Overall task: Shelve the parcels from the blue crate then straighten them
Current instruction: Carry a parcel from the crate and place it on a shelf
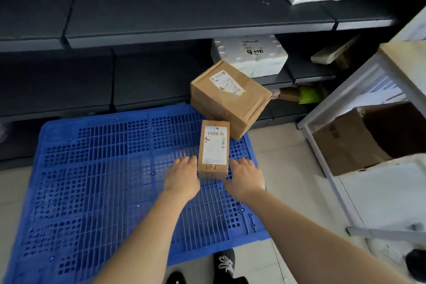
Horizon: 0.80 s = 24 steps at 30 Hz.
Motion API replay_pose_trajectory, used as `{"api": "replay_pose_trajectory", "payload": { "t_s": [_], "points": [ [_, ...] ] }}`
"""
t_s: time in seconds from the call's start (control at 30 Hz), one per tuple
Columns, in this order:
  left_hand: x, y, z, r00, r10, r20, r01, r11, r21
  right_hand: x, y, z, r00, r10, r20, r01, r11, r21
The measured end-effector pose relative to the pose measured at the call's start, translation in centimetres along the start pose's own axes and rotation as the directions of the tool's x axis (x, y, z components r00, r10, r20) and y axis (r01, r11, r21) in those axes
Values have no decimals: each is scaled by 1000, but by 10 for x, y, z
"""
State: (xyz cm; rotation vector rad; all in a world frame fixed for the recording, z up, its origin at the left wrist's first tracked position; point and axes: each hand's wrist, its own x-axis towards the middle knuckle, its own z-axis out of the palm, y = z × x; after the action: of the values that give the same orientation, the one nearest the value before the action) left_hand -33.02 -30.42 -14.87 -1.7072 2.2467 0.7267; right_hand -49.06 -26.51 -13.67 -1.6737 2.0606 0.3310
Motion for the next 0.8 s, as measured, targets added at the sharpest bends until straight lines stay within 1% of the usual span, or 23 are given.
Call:
{"api": "replay_pose_trajectory", "payload": {
  "t_s": [0.1,0.17,0.23,0.27,0.33,0.4,0.5,0.67,0.8],
  "points": [
    [32,1,23,998,-49,48,54,991,-123,31,8,23,1000,28,2,-28,995,100],
    [51,0,37,993,-79,88,96,972,-213,50,11,39,998,60,2,-59,976,212],
    [67,-2,50,990,-85,117,119,937,-328,66,11,56,997,77,10,-75,932,355],
    [73,-4,55,988,-80,132,128,902,-412,71,10,64,996,86,13,-83,894,440],
    [78,-6,59,986,-64,151,142,801,-582,76,6,74,994,111,-3,-87,796,599],
    [75,-8,58,986,-72,148,154,720,-676,76,2,80,992,122,-29,-67,713,698],
    [61,-12,53,985,-116,127,172,672,-720,68,-7,79,994,98,-42,-33,661,750],
    [14,-21,39,973,-211,95,198,545,-815,41,-28,59,997,3,-79,55,685,726],
    [-39,-28,13,938,-343,39,202,455,-867,10,-53,32,981,-149,-126,195,689,698]
  ]
}}
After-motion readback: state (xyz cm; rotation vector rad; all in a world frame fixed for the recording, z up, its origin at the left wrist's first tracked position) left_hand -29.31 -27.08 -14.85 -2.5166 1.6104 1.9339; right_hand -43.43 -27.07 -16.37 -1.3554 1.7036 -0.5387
